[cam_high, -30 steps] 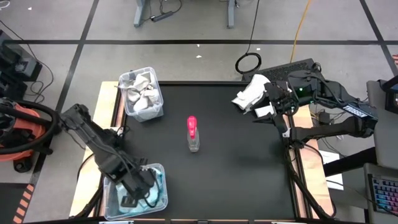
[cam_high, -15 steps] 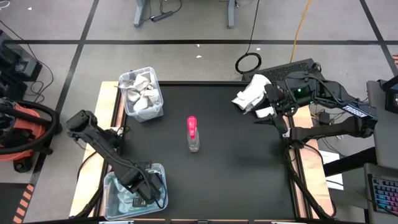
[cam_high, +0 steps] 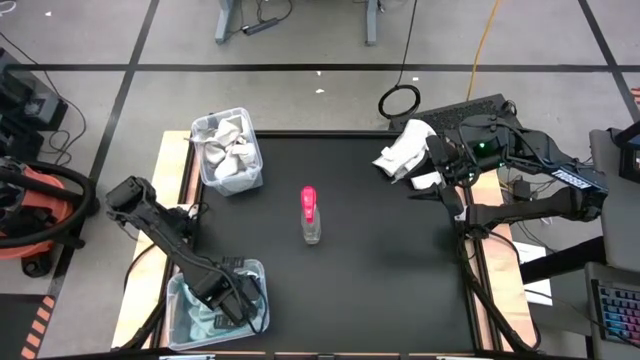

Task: Sort microfiber towel by color & place in baskets
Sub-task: Put the blue towel into the bottom transparent bin, then put the gray towel into the top transparent bin

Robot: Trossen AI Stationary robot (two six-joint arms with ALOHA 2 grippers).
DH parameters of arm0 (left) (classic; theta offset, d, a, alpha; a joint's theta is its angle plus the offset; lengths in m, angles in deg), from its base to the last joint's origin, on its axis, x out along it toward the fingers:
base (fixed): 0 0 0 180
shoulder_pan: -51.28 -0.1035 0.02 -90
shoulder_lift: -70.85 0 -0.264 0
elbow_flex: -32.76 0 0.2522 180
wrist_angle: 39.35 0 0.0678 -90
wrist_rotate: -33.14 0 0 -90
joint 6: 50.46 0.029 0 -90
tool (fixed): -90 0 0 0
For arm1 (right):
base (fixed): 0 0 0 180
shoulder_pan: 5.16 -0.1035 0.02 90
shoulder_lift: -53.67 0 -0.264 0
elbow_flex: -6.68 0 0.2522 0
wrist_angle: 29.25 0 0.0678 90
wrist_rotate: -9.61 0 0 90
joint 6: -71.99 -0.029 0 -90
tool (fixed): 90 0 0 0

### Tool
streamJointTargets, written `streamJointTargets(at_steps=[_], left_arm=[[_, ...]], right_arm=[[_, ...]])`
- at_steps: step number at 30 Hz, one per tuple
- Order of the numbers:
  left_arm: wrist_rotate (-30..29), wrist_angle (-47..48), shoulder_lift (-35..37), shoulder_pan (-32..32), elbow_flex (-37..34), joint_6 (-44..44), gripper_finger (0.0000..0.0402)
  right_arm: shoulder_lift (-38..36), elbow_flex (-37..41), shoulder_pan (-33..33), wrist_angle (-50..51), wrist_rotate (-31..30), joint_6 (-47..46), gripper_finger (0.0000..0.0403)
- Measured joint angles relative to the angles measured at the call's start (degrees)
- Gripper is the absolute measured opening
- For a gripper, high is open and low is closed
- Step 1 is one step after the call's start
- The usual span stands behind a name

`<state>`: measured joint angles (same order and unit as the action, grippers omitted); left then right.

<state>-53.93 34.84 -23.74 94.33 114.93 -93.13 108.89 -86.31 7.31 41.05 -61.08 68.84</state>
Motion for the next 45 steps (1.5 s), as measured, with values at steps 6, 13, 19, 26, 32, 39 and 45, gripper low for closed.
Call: streamJointTargets(at_steps=[6, 13, 19, 26, 32, 39, 45], left_arm=[[1.1, -0.11, 4.18, 0.0, 1.43, 0.09, 0.0161], [-0.55, 0.0, 10.72, -0.3, 5.65, 1.43, 0.018], [-2.15, 0.52, 14.97, -0.33, 8.39, 1.41, 0.018], [-4.79, 2.91, 18.75, -0.59, 10.4, -0.23, 0.018], [-12.5, 4.26, 22.0, -2.91, 12.63, 0.52, 0.018], [-26.38, 3.93, 25.41, -7.62, 14.31, 9.38, 0.018], [-35.23, 2.15, 27.51, -13.38, 14.31, 19.28, 0.018]], right_arm=[[0.0, 0.0, 0.26, 0.03, -0.18, 2.37, 0.0255], [0.0, 0.0, 2.96, -0.01, -1.77, 5.78, 0.0255], [0.02, 0.0, 6.2, -0.01, -1.77, 8.57, 0.0255], [0.16, 0.0, 9.95, -0.03, -1.72, 11.1, 0.0255], [0.94, 0.0, 12.91, -0.02, -1.7, 11.8, 0.0255], [2.58, 0.0, 15.37, 0.53, -5.62, 12.3, 0.0255], [4.38, 0.0, 17.03, 1.33, -11.44, 12.56, 0.0255]])
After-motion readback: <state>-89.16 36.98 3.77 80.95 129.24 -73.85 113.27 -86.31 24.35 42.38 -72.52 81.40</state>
